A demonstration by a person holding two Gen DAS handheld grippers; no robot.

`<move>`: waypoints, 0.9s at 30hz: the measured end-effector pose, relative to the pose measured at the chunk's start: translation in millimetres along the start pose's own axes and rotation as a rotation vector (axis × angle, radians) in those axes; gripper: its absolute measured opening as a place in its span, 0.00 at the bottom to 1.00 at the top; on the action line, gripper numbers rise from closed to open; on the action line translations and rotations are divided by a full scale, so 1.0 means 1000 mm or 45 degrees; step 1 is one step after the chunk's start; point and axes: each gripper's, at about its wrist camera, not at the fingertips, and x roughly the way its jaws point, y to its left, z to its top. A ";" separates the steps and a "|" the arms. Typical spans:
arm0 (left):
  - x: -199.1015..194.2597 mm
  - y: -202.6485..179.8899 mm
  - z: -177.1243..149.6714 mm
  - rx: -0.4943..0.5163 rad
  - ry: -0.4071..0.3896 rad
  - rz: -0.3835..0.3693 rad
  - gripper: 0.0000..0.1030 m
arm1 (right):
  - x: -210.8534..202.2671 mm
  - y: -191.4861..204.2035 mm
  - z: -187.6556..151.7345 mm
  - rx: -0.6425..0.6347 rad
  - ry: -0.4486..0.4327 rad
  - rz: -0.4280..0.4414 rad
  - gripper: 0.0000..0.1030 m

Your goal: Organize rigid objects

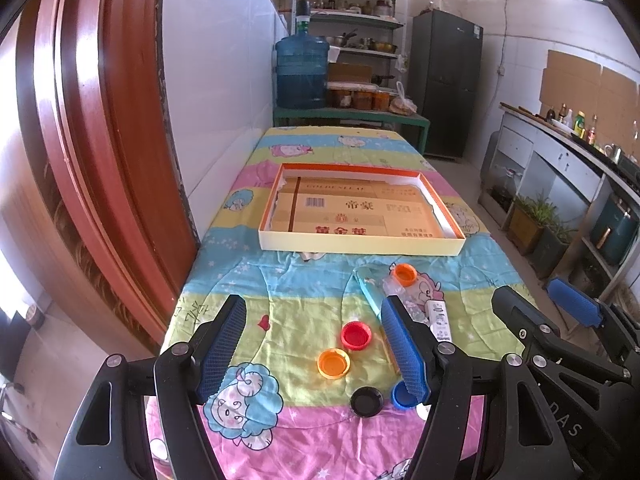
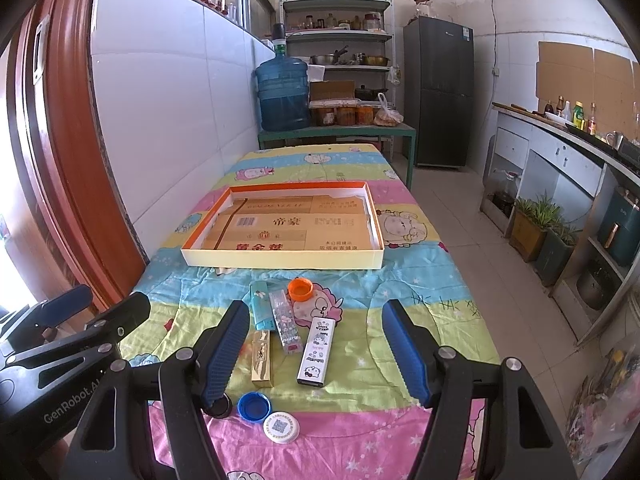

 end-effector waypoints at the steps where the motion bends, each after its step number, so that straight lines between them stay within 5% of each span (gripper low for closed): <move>1: 0.000 0.000 -0.001 0.000 0.001 0.000 0.70 | 0.000 0.001 0.000 0.001 0.001 0.000 0.66; 27: 0.018 0.004 -0.004 -0.011 0.049 0.010 0.70 | 0.011 -0.007 -0.004 0.020 0.038 -0.004 0.66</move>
